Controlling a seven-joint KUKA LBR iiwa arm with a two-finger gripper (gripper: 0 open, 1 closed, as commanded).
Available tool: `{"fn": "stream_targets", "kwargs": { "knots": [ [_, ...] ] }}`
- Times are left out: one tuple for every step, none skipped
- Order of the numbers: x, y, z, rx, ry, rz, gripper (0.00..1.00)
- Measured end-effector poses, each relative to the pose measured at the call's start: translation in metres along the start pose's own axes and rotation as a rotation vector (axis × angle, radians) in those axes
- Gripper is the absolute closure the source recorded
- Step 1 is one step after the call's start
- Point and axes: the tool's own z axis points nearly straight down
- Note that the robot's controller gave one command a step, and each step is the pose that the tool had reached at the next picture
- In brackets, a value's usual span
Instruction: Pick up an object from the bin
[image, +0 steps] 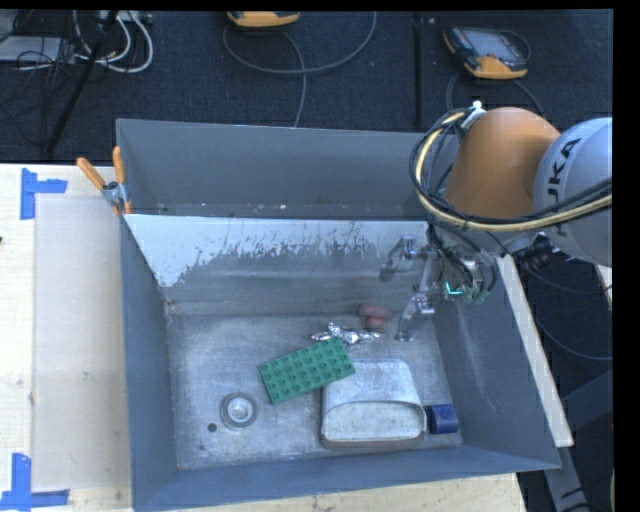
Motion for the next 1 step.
{"fn": "stream_targets", "kwargs": {
  "knots": [
    [0.0105,0.0229,-0.072,0.002,-0.013,-0.195,0.0]
  ]
}}
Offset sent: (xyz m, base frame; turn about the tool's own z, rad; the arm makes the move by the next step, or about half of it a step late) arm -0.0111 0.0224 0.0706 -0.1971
